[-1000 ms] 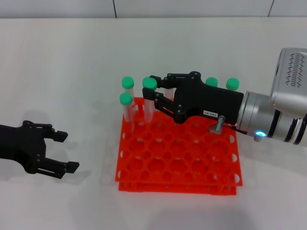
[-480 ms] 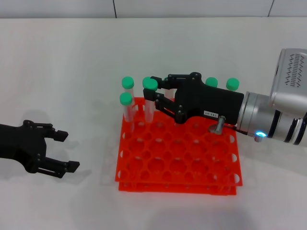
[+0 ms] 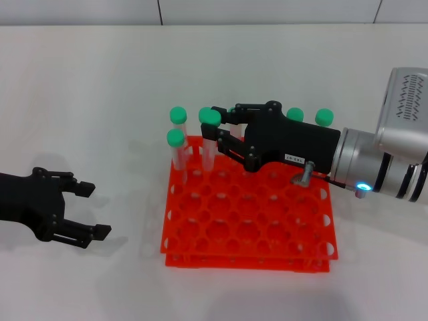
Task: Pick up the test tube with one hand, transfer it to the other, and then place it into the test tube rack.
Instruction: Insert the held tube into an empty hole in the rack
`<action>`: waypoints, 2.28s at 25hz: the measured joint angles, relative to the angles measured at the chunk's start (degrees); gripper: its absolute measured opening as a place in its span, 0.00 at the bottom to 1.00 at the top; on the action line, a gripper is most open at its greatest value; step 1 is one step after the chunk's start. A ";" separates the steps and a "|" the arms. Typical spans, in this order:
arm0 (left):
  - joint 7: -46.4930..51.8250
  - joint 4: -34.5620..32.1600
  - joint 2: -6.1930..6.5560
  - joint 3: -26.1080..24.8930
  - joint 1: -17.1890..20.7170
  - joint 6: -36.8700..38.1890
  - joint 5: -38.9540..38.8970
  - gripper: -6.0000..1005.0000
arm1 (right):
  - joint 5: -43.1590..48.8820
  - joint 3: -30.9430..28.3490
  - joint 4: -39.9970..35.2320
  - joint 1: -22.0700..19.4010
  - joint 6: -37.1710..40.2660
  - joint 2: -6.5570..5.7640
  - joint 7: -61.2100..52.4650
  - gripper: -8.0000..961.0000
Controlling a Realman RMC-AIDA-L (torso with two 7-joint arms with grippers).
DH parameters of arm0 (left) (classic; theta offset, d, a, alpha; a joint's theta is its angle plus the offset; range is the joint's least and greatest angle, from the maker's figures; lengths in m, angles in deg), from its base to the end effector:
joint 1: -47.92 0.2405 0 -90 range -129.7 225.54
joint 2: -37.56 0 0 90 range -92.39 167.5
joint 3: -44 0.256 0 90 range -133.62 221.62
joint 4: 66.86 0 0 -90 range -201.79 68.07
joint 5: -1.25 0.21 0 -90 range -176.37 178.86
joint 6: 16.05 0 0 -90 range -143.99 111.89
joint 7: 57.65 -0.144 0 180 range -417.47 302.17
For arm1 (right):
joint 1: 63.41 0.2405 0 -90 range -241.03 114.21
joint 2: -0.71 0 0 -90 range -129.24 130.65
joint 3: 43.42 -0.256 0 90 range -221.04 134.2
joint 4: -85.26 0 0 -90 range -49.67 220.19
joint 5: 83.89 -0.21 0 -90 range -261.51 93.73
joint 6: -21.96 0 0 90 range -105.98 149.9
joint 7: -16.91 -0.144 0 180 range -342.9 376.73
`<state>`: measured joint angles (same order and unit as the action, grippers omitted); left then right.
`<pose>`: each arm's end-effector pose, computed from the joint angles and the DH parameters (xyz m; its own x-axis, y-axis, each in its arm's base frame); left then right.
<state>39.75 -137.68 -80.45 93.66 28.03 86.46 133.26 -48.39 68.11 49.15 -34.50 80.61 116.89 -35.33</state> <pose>-0.2806 0.2853 0.0595 0.9005 0.4328 0.0413 0.4331 -0.8846 -0.1726 0.1754 0.3313 -0.0895 0.7421 -0.0717 -0.6664 -0.3077 -0.9197 -0.2437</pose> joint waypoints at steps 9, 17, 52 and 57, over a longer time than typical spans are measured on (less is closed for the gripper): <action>-0.10 -0.01 -0.02 0.00 -0.02 -0.21 0.00 0.89 | 0.00 0.00 0.35 0.00 -0.12 0.00 -0.13 0.28; -0.24 0.47 -0.03 0.00 -0.21 -0.31 0.00 0.89 | 0.00 0.09 0.51 0.00 -0.13 0.00 -0.17 0.28; -0.52 0.52 -0.02 0.00 -0.32 -0.92 0.00 0.89 | 0.10 1.25 0.51 1.50 -1.46 0.00 -0.57 0.28; -0.80 0.51 -0.02 0.00 -0.32 -0.92 0.00 0.89 | 0.08 1.23 0.51 1.58 -1.41 0.00 -0.58 0.28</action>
<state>38.96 -137.17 -80.47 93.66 27.71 85.55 133.26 -48.31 69.34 49.67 -32.91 79.20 116.89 -35.91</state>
